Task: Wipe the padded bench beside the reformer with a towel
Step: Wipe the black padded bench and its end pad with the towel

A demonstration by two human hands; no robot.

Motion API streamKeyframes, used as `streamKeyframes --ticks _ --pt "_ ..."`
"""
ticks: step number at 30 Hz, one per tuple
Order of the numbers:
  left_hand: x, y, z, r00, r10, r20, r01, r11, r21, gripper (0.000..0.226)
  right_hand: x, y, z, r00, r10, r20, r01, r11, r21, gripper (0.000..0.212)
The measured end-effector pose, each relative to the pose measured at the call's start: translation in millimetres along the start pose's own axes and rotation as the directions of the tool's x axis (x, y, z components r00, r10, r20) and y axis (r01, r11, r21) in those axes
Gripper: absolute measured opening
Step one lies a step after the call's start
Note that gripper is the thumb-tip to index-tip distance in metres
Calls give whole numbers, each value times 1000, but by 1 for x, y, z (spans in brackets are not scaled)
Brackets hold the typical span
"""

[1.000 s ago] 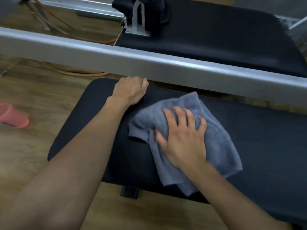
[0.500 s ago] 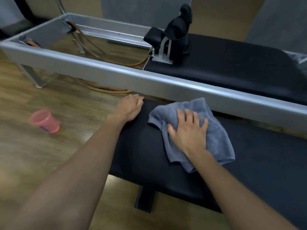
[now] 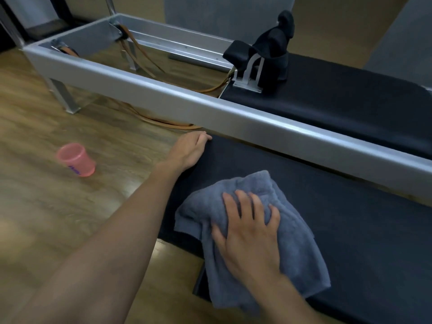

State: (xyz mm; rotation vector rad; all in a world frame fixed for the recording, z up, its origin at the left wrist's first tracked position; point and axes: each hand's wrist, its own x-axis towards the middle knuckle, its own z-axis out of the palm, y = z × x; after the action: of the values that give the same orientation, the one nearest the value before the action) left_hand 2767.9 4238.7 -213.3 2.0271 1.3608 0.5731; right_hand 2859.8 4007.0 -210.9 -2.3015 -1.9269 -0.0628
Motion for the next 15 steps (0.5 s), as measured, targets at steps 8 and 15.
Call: streamKeyframes --ticks 8,15 --pt "25 -31 -9 990 -116 -76 87 946 -313 43 177 16 31 996 93 8 -93 996 2 67" --pt "27 -37 -7 951 -288 110 300 786 -540 34 218 12 37 994 104 23 -103 995 -17 58"
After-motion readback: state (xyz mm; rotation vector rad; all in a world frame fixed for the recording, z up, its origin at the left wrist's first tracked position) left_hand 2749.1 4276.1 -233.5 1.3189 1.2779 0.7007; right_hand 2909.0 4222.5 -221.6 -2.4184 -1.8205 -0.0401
